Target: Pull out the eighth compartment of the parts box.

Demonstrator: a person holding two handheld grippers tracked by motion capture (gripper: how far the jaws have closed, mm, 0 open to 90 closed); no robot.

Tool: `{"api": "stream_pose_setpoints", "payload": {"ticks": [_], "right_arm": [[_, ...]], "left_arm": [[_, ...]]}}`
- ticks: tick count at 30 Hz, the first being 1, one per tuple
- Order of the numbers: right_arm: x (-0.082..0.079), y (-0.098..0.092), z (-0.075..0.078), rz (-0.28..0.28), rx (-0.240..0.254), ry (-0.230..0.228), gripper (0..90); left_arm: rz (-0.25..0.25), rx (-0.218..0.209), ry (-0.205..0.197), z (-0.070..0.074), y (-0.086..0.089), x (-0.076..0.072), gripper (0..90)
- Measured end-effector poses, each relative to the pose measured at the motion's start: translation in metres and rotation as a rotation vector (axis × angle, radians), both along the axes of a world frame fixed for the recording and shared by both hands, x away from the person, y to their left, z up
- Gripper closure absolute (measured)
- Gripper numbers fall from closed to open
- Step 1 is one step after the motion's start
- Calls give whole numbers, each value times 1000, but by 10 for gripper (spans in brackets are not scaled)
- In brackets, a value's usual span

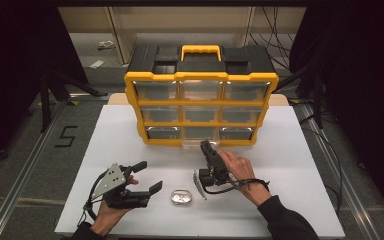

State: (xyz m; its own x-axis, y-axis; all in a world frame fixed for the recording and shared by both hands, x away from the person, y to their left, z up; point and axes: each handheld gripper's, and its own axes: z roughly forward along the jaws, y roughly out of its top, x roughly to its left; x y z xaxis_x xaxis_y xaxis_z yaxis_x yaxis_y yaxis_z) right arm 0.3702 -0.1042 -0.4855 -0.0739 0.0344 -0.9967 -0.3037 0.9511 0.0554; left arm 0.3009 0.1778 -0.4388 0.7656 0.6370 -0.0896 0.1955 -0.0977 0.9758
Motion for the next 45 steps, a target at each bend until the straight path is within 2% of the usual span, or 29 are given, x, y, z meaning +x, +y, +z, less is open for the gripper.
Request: {"api": "stream_pose_setpoints", "payload": {"ticks": [6, 8, 9, 14, 16, 30, 37, 38, 45], "right_arm": [[-1, -1, 0, 8, 3, -2, 784], [-1, 0, 2, 20, -18, -13, 785], [-3, -1, 0, 6, 0, 0, 785], [-2, -1, 1, 23, -16, -12, 785], [-4, -1, -2, 11, -1, 1, 785], [-13, -3, -1, 16, 1, 4, 785], [-18, -4, 1, 26, -4, 7, 785], [-18, -4, 2, 44, -15, -1, 785], [-27, -5, 3, 34, -7, 17, 785]], "left_arm": [[2, -1, -1, 0, 0, 0, 183], [2, -1, -2, 0, 0, 0, 183], [2, 0, -2, 0, 0, 0, 182], [2, 0, -1, 0, 0, 0, 182], [3, 1, -1, 0, 0, 0, 183], [2, 2, 1, 0, 0, 0, 182], [1, 5, 0, 0, 0, 0, 183], [2, 5, 0, 0, 0, 0, 182], [2, 5, -2, 0, 1, 0, 183]]}}
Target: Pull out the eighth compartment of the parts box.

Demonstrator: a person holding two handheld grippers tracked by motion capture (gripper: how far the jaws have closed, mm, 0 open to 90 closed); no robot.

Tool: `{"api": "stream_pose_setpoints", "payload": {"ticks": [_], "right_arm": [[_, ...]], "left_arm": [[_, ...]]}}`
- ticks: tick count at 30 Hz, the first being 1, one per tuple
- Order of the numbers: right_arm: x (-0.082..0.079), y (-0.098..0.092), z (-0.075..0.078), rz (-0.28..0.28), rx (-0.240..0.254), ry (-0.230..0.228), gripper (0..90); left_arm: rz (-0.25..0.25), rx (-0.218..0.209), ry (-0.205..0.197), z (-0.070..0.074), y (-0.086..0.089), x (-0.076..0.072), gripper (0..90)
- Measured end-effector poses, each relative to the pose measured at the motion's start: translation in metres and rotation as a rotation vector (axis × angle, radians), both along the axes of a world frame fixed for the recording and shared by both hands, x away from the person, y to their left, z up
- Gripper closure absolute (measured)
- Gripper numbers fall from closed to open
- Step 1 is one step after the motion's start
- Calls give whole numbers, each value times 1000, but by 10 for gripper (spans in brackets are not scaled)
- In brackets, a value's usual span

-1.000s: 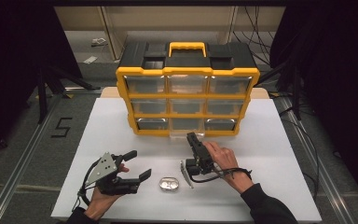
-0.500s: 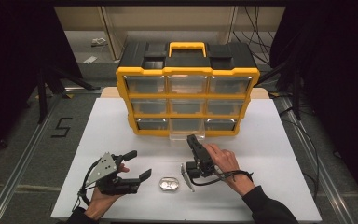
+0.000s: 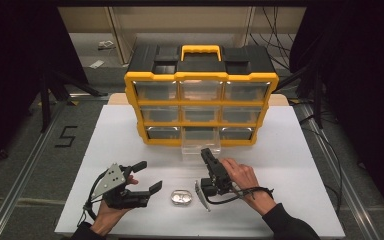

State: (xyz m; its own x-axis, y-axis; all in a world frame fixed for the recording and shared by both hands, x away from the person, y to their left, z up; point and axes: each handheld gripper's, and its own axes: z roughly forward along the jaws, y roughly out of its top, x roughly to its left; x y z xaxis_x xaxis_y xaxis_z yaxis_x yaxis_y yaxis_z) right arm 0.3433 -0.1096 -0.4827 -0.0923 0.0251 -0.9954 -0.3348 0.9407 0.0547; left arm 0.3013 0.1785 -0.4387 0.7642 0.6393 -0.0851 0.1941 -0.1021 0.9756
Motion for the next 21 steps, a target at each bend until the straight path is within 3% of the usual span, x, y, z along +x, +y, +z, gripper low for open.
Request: {"api": "stream_pose_setpoints", "payload": {"ticks": [21], "right_arm": [[-11, -2, -1, 31, -13, 5, 781]], "left_arm": [[2, -2, -1, 0, 0, 0, 183]]}}
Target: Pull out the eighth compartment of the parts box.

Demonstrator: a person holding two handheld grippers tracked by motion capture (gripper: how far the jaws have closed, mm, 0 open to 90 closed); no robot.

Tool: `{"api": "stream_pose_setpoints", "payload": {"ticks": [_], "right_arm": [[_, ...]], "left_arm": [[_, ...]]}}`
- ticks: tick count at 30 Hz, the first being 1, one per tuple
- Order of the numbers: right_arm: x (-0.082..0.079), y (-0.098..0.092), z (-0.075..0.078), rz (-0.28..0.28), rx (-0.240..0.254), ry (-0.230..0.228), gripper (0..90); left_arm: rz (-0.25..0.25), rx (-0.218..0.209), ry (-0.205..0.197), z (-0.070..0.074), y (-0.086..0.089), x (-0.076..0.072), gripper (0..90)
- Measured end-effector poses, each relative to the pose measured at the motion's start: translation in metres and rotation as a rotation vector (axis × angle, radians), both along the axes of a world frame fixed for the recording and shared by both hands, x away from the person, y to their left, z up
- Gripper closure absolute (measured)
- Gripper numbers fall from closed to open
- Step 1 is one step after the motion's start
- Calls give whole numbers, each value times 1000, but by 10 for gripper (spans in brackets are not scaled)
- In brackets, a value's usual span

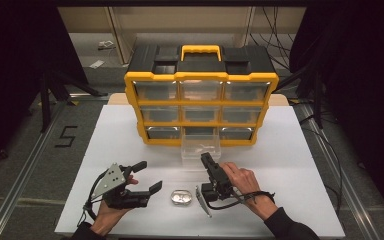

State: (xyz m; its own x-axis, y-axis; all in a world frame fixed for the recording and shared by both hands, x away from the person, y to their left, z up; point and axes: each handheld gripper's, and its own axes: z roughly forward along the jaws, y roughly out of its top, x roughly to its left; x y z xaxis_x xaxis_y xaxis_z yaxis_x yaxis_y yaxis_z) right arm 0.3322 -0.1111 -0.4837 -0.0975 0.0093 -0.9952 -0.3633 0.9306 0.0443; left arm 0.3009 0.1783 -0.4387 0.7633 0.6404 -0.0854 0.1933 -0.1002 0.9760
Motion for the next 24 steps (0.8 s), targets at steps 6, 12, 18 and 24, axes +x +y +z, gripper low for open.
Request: {"api": "stream_pose_setpoints", "payload": {"ticks": [6, 12, 18, 24], "right_arm": [[-2, 1, -3, 5, -11, 5, 777], [-2, 1, -4, 7, -8, 7, 776], [-4, -1, -4, 1, -9, 11, 775], [-4, 0, -2, -6, 9, 35, 752]], "left_arm": [[0, 0, 0, 0, 0, 0, 183], [1, 1, -1, 0, 0, 0, 183], [1, 2, -2, 0, 0, 0, 183], [1, 1, -1, 0, 0, 0, 183]]}}
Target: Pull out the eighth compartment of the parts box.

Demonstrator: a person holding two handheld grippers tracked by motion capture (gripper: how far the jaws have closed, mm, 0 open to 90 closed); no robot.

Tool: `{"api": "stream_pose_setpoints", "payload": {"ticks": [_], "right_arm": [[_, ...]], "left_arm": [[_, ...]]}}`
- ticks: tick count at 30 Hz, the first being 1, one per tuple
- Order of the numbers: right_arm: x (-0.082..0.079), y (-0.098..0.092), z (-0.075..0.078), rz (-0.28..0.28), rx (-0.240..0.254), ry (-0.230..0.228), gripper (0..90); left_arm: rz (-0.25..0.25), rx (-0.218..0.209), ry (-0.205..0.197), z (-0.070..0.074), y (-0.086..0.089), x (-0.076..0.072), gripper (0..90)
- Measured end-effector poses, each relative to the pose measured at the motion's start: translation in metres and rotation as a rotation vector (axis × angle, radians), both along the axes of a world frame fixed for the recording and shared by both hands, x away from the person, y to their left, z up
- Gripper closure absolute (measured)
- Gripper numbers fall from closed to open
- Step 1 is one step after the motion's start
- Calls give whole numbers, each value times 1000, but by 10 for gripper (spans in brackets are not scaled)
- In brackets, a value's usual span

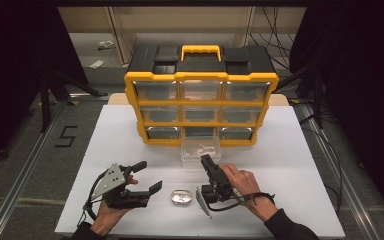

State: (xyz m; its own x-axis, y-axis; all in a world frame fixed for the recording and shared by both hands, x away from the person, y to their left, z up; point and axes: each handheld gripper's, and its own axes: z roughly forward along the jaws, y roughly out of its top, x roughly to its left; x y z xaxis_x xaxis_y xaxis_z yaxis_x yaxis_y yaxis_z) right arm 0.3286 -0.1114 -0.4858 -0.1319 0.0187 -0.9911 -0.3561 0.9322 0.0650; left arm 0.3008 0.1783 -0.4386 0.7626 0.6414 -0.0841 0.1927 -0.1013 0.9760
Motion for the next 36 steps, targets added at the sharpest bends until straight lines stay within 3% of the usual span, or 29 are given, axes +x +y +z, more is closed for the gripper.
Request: {"api": "stream_pose_setpoints", "payload": {"ticks": [10, 18, 29, 36], "right_arm": [[-8, 3, 8, 20, 49, 80, 544], [-14, 2, 12, 46, 79, 114, 469], [-22, 3, 20, 63, 158, 219, 358], [-26, 4, 25, 61, 209, 259, 329]], "left_arm": [[0, 0, 0, 0, 0, 0, 183], [0, -1, 0, 0, 0, 0, 183], [1, -2, 0, 0, 1, 0, 183], [2, -5, -2, 1, 1, 0, 182]]}}
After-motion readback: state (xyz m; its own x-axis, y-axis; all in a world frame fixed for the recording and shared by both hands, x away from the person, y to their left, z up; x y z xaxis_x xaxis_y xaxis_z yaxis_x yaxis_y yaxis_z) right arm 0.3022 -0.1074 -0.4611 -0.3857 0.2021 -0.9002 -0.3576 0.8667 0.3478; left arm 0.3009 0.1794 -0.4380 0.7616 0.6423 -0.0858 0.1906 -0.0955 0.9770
